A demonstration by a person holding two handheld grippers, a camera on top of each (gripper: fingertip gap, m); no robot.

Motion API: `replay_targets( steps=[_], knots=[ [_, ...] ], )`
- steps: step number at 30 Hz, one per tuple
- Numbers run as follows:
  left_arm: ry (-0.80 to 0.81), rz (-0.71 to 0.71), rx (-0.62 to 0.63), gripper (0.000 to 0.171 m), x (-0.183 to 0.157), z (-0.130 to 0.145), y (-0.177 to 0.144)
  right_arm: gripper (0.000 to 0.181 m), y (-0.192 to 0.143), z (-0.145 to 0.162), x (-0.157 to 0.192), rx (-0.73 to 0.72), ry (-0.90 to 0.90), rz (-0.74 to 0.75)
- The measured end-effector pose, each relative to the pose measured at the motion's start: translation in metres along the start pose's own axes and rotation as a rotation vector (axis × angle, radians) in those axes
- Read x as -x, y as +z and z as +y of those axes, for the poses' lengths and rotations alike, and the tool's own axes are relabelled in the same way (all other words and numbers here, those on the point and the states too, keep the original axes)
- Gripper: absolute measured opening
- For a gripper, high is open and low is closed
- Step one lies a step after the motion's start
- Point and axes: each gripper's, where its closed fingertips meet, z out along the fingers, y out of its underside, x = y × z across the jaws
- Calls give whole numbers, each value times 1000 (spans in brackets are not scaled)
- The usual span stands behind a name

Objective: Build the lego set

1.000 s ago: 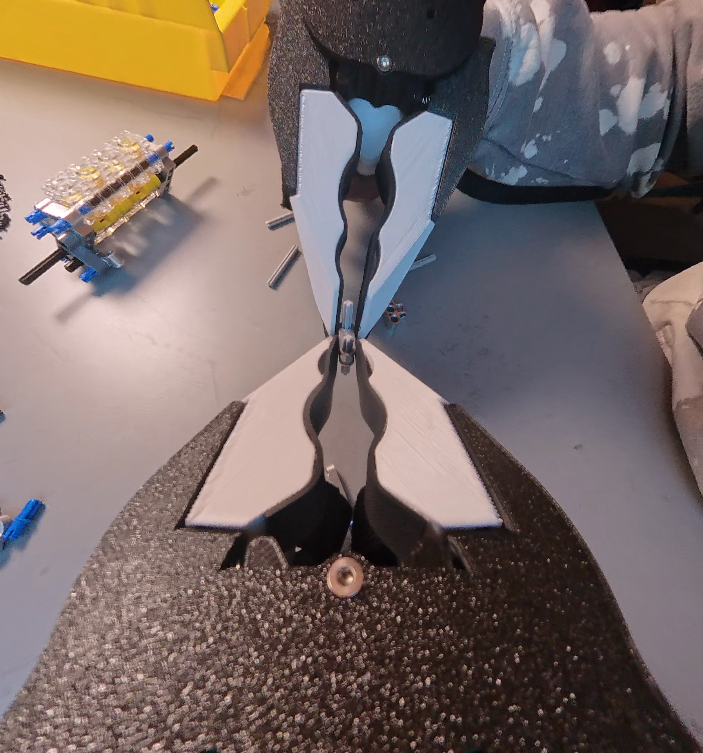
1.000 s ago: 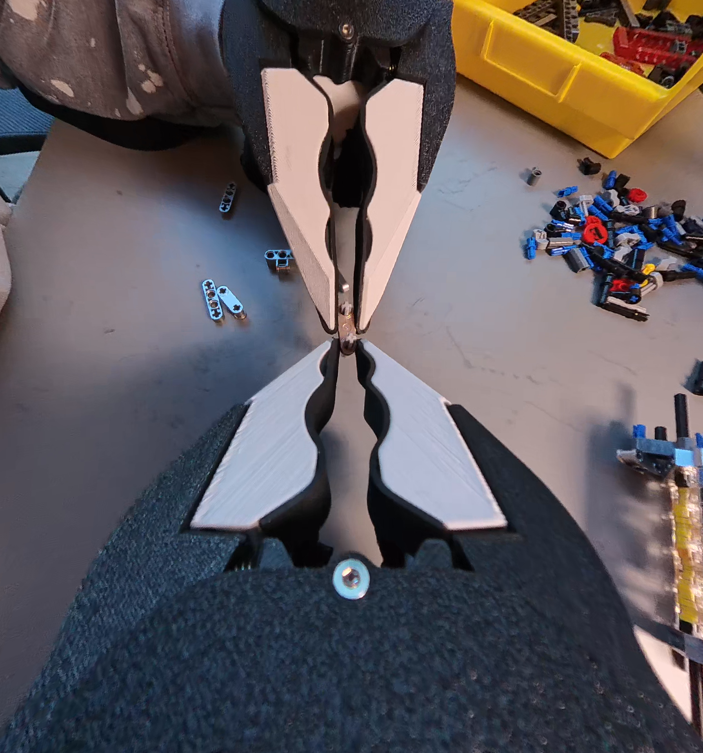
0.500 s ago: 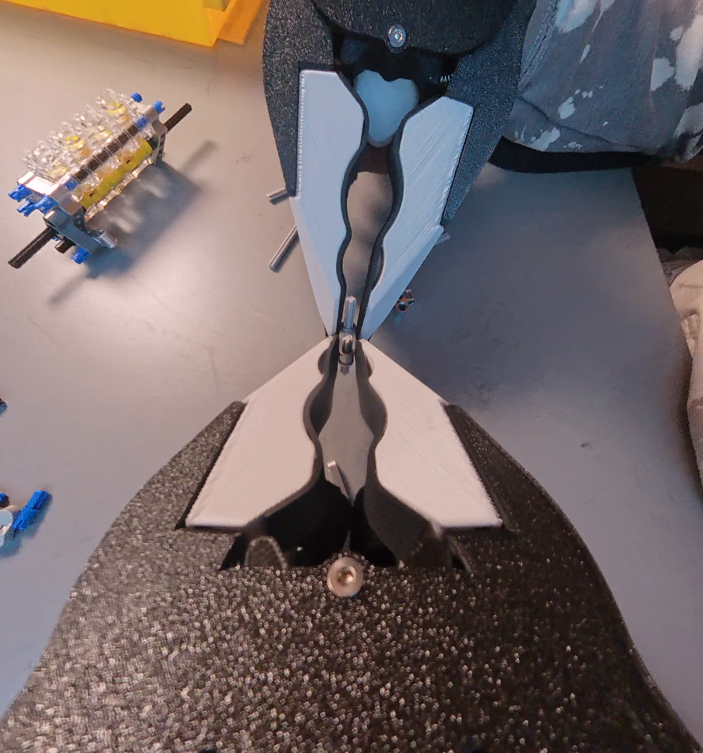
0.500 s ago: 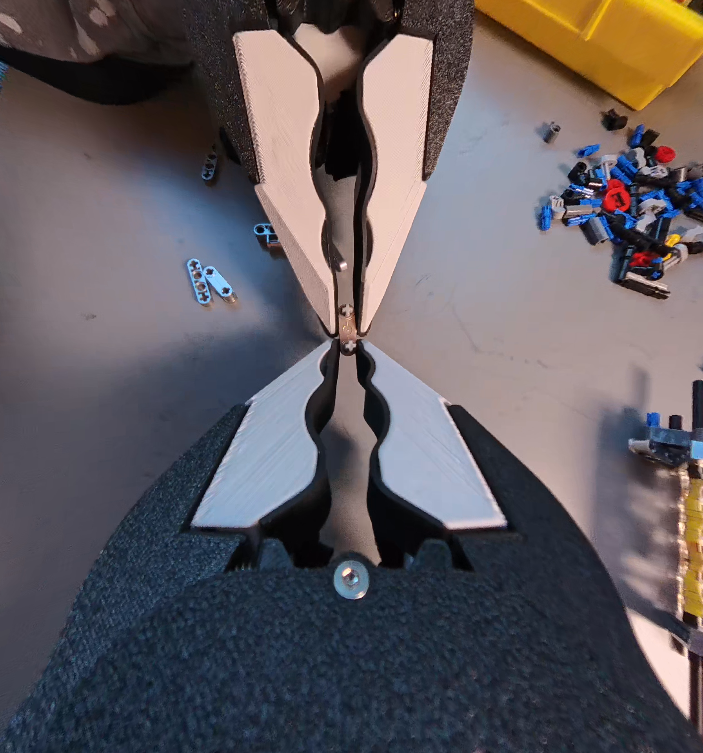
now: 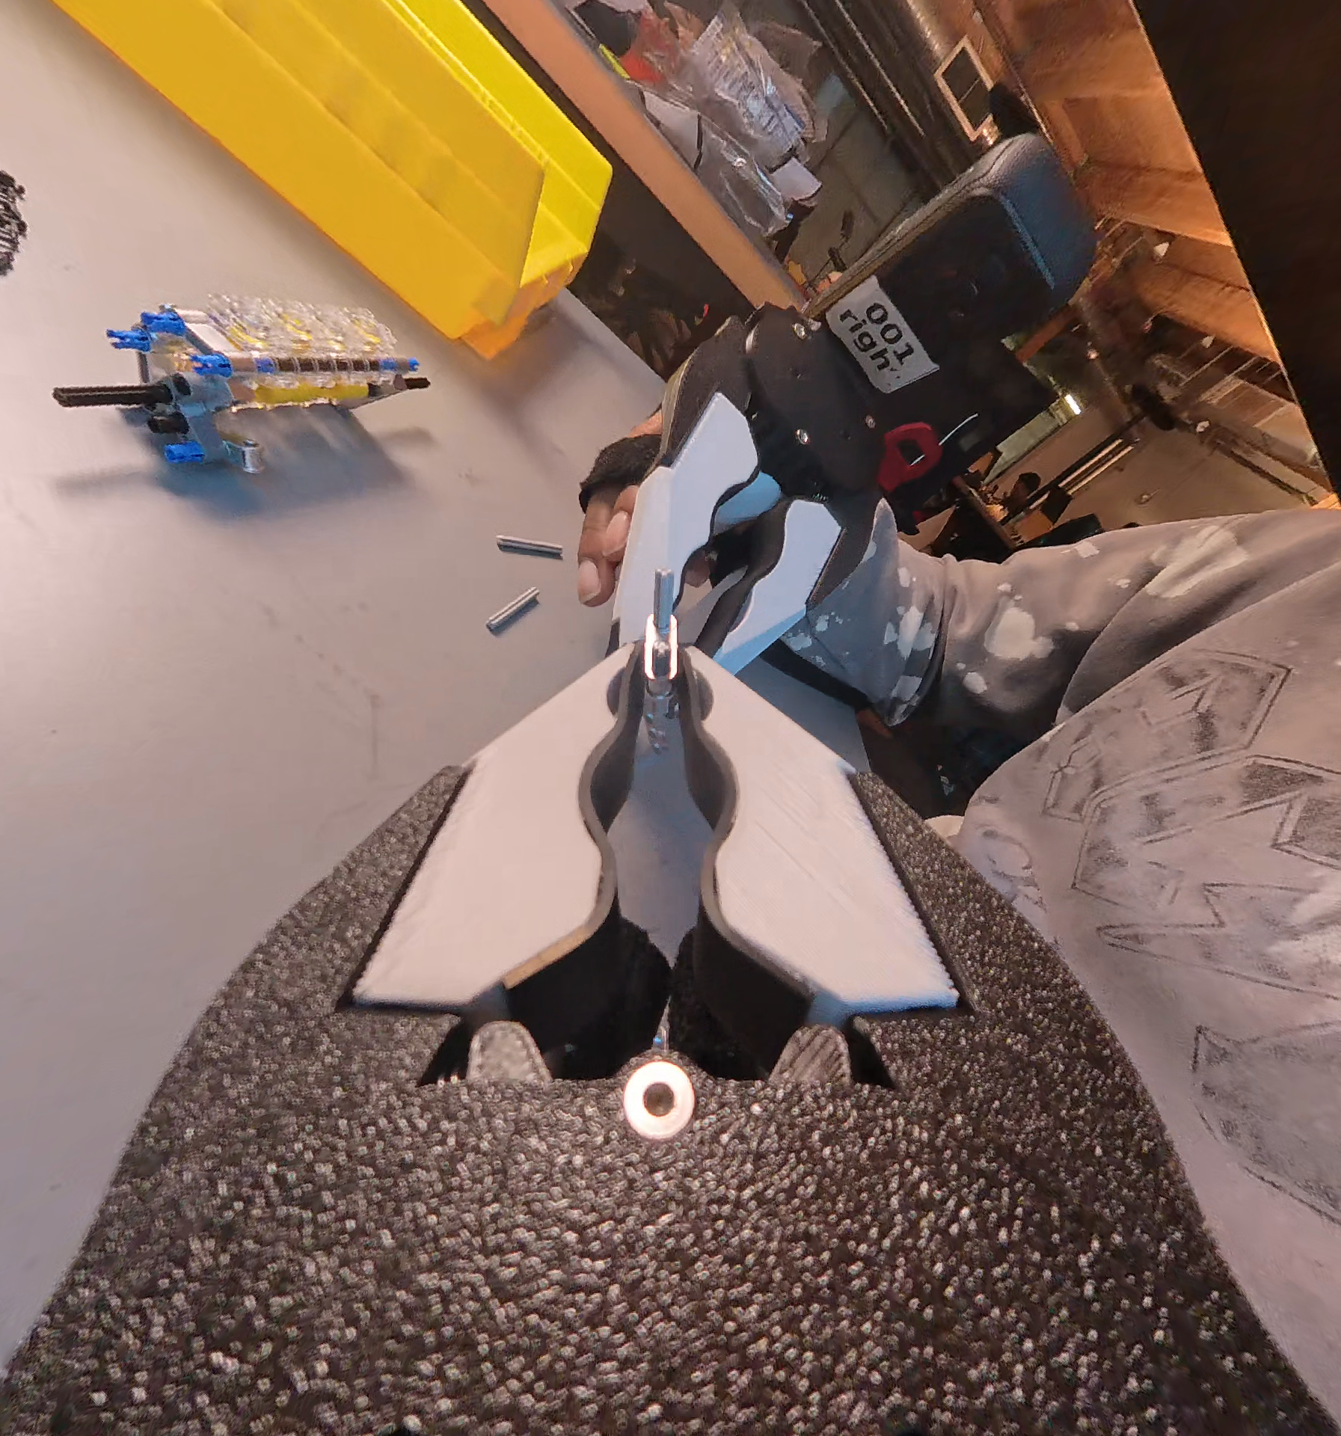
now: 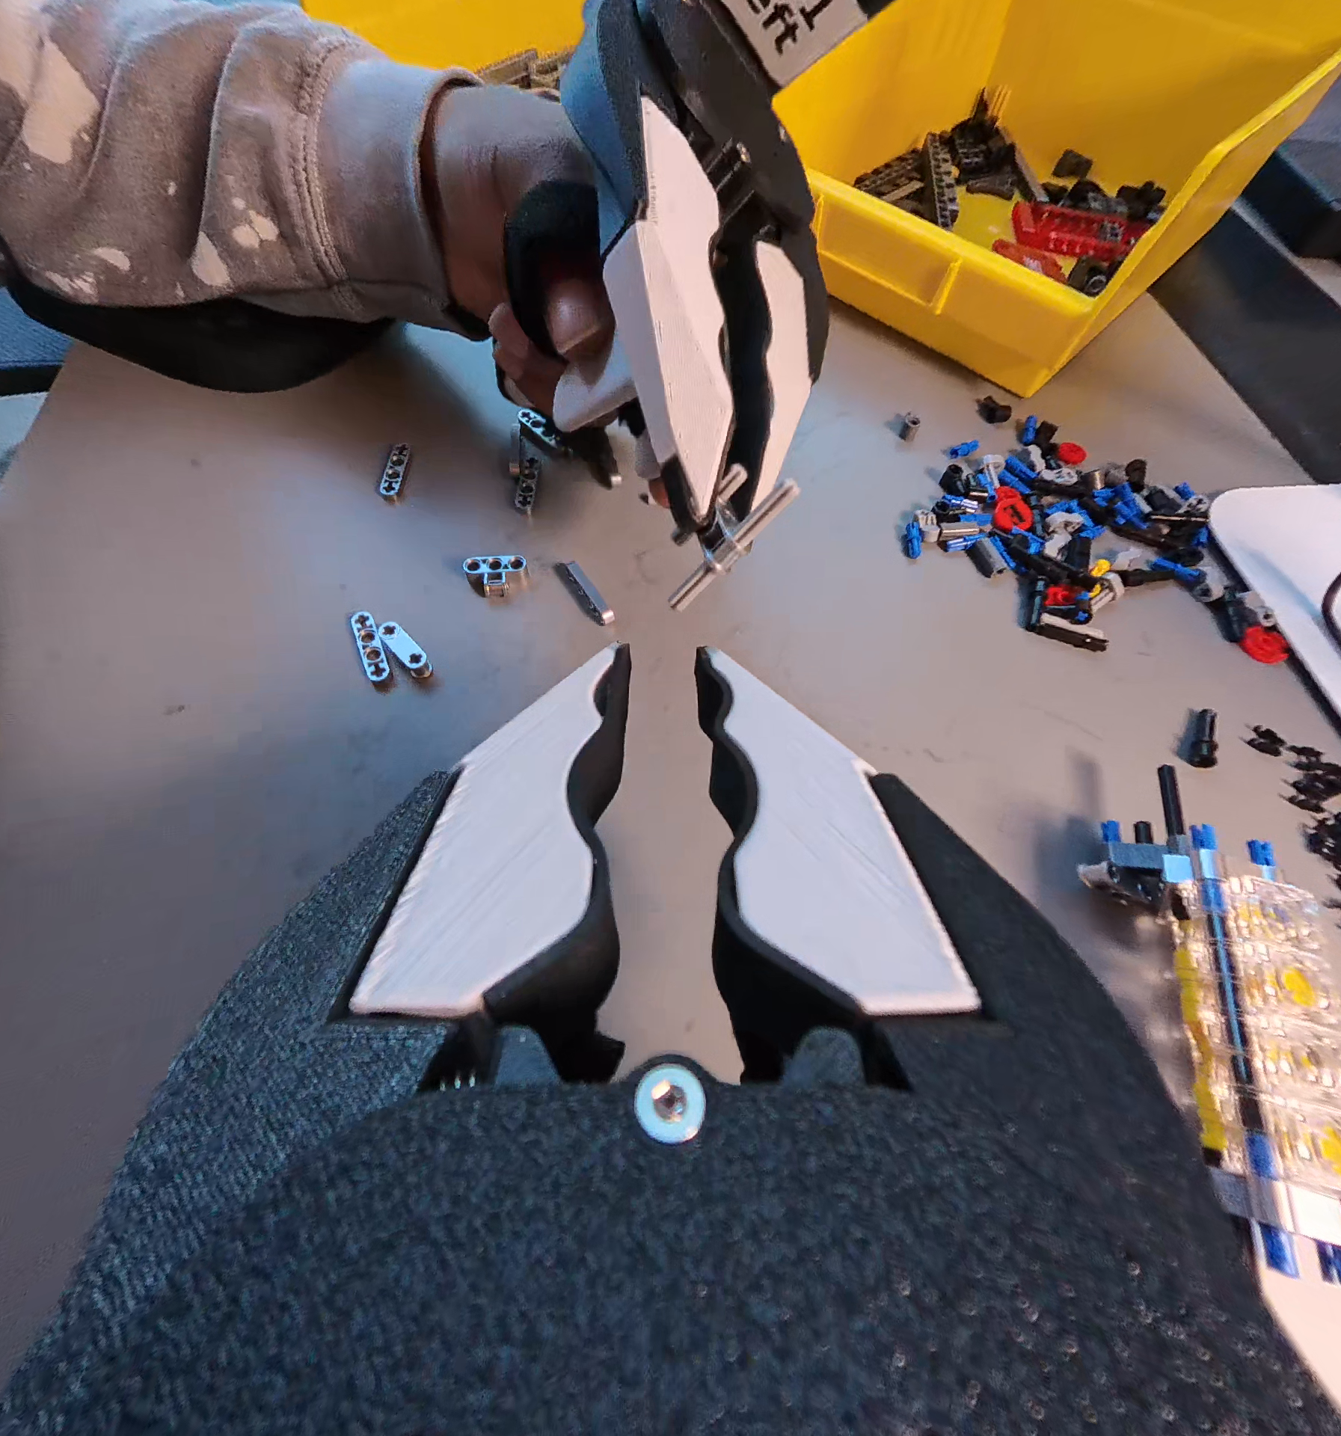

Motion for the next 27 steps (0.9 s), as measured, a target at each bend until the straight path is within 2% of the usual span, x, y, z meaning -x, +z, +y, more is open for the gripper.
replay_targets(
  steps=[8, 14, 20, 24, 27],
  knots=[
    [-52, 33, -33, 6, -2, -4, -1, 15, -7, -12, -7, -66, -6, 41],
    [-192, 116, -97, 6, -3, -12, -6, 20, -8, -17, -9, -85, -83, 84],
    [-333, 203, -127, 6, -2, -13, -11, 38, -12, -24, -9, -100, -191, 141],
    [-368, 241, -92, 6, -7, -8, -10, 55, -10, -26, -8, -88, -288, 192],
    [-376, 279, -59, 6, -13, -3, -9, 60, -9, -30, -6, -104, -334, 212]
  ],
)
